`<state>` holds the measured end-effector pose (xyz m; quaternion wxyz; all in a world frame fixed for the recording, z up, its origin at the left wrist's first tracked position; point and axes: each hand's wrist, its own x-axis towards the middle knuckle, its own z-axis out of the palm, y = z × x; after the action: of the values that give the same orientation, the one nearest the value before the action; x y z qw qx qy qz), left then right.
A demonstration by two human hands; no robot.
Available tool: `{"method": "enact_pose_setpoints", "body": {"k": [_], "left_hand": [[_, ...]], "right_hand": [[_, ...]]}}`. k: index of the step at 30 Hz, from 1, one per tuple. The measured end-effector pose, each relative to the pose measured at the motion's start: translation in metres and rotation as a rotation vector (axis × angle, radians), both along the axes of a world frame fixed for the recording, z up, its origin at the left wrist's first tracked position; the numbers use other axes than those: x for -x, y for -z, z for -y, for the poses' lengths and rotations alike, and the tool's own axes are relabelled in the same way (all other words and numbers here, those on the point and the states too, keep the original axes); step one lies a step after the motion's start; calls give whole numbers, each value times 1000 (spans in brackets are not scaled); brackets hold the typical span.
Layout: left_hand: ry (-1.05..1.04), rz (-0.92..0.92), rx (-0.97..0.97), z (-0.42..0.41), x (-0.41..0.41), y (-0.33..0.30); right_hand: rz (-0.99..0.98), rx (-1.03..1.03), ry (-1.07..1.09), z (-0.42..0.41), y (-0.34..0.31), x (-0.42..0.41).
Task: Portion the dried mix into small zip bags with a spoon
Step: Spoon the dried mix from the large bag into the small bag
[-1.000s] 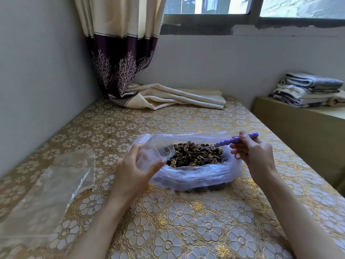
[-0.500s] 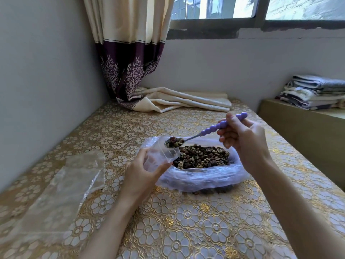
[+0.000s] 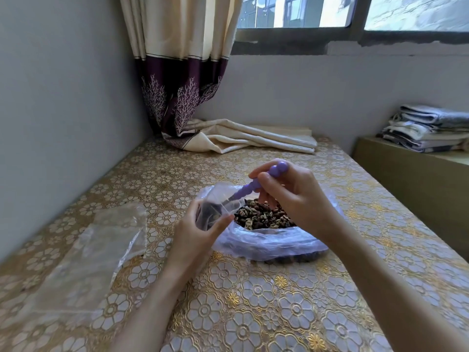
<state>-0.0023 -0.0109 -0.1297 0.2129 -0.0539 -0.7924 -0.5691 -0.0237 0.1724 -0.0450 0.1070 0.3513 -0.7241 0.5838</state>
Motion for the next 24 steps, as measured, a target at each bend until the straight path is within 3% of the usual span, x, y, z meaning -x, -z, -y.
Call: {"method": "enact_pose_setpoints", "body": {"k": [7, 12, 18, 24], "left_hand": [[-44, 8, -22, 2, 1, 1], [-64, 24, -2, 2, 0, 0], [-52, 19, 5, 2, -2, -3], [-88, 7, 44, 3, -1, -1]], "right_hand": [[60, 296, 78, -21, 1, 6], [105, 526, 310, -47, 10, 19], [12, 211, 688, -73, 34, 35], [8, 76, 719, -71, 45, 36]]}}
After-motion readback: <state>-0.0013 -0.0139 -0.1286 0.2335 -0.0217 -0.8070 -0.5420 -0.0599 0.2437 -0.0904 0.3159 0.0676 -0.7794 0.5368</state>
